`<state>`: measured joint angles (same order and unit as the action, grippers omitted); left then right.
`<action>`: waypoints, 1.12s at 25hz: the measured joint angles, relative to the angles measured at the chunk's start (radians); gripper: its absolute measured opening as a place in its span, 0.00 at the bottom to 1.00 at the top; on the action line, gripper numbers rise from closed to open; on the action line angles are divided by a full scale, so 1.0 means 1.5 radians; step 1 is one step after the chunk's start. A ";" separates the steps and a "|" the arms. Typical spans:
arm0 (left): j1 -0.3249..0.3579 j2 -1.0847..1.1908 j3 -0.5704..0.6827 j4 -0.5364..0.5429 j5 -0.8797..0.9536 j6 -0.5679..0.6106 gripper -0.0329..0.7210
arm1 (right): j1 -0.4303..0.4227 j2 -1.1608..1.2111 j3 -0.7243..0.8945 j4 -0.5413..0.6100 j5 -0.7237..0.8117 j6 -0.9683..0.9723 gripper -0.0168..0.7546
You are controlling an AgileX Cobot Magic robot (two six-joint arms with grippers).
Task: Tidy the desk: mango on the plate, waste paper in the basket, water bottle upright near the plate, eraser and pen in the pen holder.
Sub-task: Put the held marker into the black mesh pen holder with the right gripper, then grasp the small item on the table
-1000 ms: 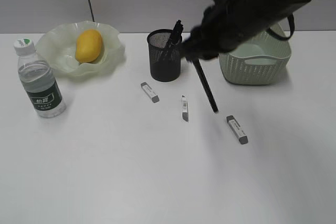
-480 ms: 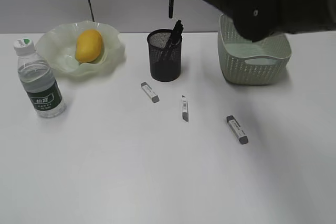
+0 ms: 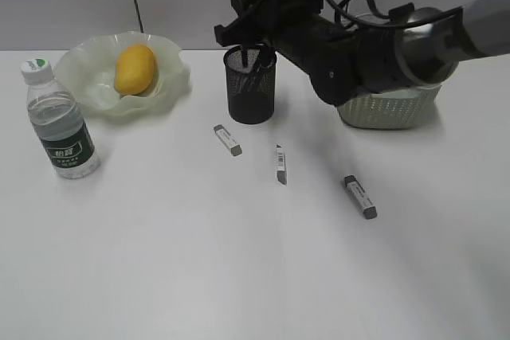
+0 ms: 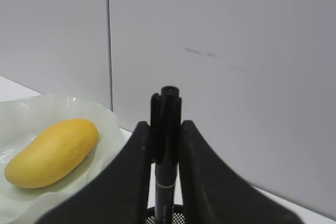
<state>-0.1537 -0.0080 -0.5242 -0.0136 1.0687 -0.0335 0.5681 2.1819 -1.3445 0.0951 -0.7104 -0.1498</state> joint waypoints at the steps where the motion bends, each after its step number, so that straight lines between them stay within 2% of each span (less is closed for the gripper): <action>1: 0.000 0.000 0.000 0.000 0.000 0.000 0.69 | 0.000 0.006 0.000 0.003 0.000 0.001 0.20; 7: 0.000 0.000 0.000 0.000 0.000 0.000 0.69 | 0.000 0.023 0.000 0.027 0.006 0.001 0.20; 8: 0.000 0.000 0.000 0.000 0.000 0.000 0.69 | 0.000 0.023 0.000 0.025 0.006 0.001 0.23; 9: 0.000 0.000 0.000 0.000 0.000 0.000 0.69 | 0.000 0.023 0.000 0.022 0.006 0.001 0.29; 13: 0.000 0.000 0.000 0.000 0.000 0.000 0.69 | 0.000 0.022 0.000 0.014 0.005 0.001 0.66; 14: 0.000 0.000 0.000 0.000 0.000 0.000 0.69 | 0.000 0.018 0.000 0.013 0.009 0.001 0.71; 16: 0.000 0.000 0.000 0.000 0.000 0.000 0.69 | 0.000 0.003 0.000 0.011 0.025 -0.009 0.78; 19: 0.000 0.000 0.000 0.000 0.000 0.000 0.69 | 0.000 -0.042 0.000 0.009 0.075 -0.038 0.81; 23: 0.000 0.000 0.000 0.000 0.000 0.000 0.69 | 0.001 -0.148 -0.002 0.007 0.225 -0.046 0.80; 25: 0.000 0.000 0.000 0.000 0.000 0.000 0.69 | 0.001 -0.206 -0.016 0.007 0.348 -0.047 0.77; 28: 0.000 0.000 0.000 0.000 0.000 0.000 0.69 | 0.000 -0.271 -0.054 0.002 0.599 -0.047 0.75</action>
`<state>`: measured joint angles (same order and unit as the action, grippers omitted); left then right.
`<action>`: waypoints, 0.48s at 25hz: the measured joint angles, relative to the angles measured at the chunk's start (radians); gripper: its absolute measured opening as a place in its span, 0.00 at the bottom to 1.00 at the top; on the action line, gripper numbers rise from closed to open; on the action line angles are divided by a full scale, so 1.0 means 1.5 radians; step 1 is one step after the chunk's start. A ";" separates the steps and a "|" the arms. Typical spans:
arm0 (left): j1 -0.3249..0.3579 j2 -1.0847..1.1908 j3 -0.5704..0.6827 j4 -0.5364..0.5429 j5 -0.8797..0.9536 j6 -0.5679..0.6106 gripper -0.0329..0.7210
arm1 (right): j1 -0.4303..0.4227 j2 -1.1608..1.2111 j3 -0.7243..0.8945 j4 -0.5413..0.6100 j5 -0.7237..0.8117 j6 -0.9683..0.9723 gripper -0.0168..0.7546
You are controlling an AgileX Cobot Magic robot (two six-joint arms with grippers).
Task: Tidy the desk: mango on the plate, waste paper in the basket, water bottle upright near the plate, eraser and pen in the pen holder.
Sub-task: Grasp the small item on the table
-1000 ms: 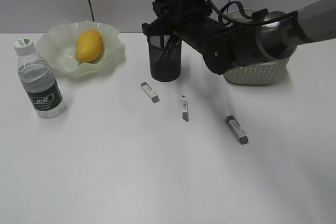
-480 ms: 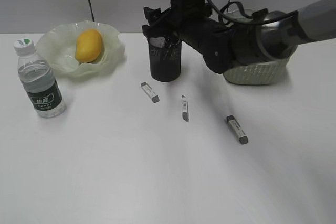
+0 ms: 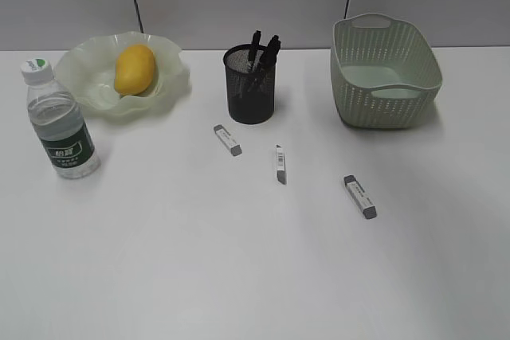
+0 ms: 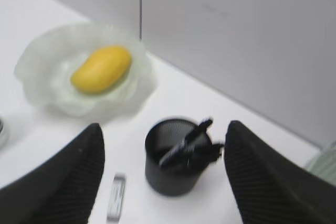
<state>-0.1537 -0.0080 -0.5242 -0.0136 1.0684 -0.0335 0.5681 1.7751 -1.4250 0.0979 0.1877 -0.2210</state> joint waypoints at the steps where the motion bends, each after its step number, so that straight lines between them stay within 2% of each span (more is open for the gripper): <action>1: 0.000 0.000 0.000 0.000 0.000 0.000 0.69 | 0.000 -0.014 -0.015 0.000 0.071 0.000 0.75; 4: 0.000 0.000 0.000 0.000 0.000 0.000 0.69 | 0.000 -0.044 -0.051 -0.014 0.308 0.000 0.73; 7: 0.000 0.000 0.000 0.000 0.000 0.000 0.69 | 0.000 -0.048 -0.067 -0.065 0.556 0.015 0.72; 9: 0.000 0.000 0.000 0.000 0.000 0.000 0.69 | -0.011 -0.048 -0.067 -0.073 0.645 0.032 0.72; 12: 0.001 0.000 0.000 -0.001 0.000 0.000 0.69 | -0.057 -0.072 -0.061 -0.046 0.675 0.043 0.72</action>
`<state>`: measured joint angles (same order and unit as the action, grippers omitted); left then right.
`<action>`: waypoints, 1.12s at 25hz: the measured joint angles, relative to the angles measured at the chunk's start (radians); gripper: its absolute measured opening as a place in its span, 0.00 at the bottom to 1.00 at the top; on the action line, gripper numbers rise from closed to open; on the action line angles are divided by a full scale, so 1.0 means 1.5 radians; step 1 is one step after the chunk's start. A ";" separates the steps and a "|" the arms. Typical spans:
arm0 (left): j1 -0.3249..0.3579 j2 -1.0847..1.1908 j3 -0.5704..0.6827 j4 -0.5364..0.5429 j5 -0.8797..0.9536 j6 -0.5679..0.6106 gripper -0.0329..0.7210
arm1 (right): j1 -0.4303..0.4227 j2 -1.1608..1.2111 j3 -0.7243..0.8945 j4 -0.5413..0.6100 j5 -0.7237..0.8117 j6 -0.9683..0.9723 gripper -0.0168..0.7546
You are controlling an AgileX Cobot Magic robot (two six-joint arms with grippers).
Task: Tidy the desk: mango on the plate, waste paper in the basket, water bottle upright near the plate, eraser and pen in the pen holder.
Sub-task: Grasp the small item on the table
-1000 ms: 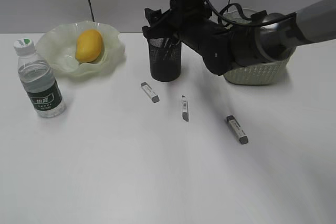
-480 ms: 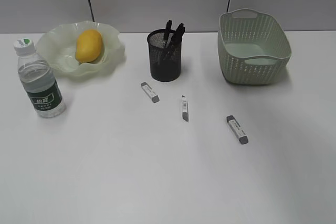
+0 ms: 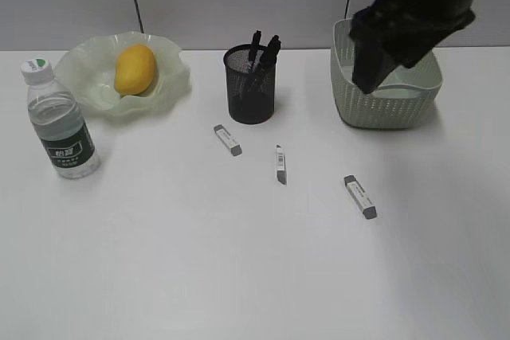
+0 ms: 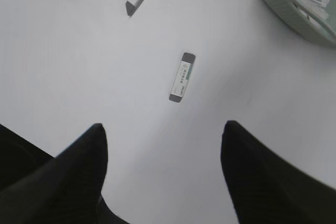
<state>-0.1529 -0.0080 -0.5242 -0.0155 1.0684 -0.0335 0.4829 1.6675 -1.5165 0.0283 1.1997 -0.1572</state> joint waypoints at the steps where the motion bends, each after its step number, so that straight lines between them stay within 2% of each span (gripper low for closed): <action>1: 0.000 0.000 0.001 0.000 0.000 0.000 0.69 | -0.018 -0.017 0.004 0.010 0.001 0.000 0.71; 5: 0.000 0.024 0.001 0.000 -0.001 0.000 0.69 | -0.126 -0.110 0.061 0.012 0.001 0.002 0.71; 7: 0.000 0.043 0.001 -0.001 -0.001 0.000 0.69 | -0.187 -0.168 0.121 0.012 0.001 0.005 0.71; 10: 0.000 0.071 0.001 -0.001 0.000 0.000 0.69 | -0.244 -0.272 0.223 0.012 -0.012 0.009 0.71; 20: 0.000 0.235 -0.007 -0.041 -0.008 0.000 0.65 | -0.255 -0.614 0.489 0.010 -0.078 0.018 0.71; 28: -0.007 0.422 -0.095 -0.064 -0.048 0.002 0.64 | -0.256 -0.876 0.639 0.010 -0.090 0.042 0.69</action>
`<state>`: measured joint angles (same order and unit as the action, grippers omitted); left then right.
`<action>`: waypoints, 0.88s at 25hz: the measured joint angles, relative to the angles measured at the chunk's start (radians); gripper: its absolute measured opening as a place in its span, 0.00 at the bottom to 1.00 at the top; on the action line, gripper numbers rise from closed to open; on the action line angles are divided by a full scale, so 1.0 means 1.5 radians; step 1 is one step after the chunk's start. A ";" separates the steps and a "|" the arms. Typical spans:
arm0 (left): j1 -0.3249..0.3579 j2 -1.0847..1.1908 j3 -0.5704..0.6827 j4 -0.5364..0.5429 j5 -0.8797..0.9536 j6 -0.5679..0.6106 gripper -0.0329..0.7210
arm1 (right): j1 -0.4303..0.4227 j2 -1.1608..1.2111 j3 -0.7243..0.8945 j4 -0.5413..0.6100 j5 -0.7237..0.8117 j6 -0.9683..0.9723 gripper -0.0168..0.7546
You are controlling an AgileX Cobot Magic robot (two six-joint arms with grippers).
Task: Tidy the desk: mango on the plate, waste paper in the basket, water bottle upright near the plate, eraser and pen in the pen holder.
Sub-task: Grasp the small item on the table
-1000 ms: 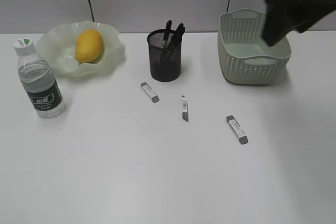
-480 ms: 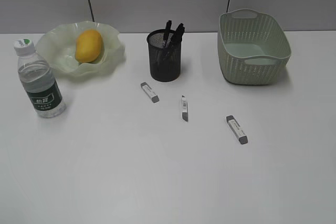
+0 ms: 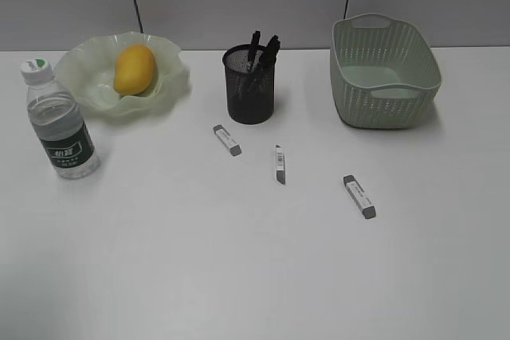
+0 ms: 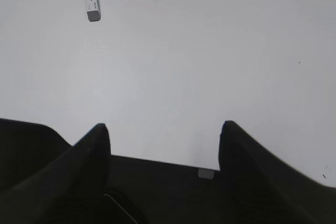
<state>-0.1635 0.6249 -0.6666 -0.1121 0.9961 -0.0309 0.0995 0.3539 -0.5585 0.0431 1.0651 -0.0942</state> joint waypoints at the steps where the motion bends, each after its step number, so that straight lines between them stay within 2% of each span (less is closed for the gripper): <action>1: -0.007 0.022 -0.014 0.000 -0.004 0.002 0.64 | 0.000 -0.030 0.012 0.000 0.001 0.002 0.69; 10: -0.107 0.246 -0.134 0.000 -0.037 0.008 0.62 | 0.000 -0.228 0.034 0.002 -0.005 0.010 0.68; 19: -0.190 0.447 -0.279 0.007 -0.071 0.009 0.62 | 0.000 -0.242 0.036 0.002 -0.008 0.019 0.68; 22: -0.218 0.515 -0.335 0.058 -0.082 0.017 0.61 | 0.000 -0.242 0.036 0.002 -0.009 0.020 0.68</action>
<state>-0.4906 1.3978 -1.1691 -0.0256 0.8730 -0.0060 0.0995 -0.0087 -0.5045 0.0459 1.0517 -0.0639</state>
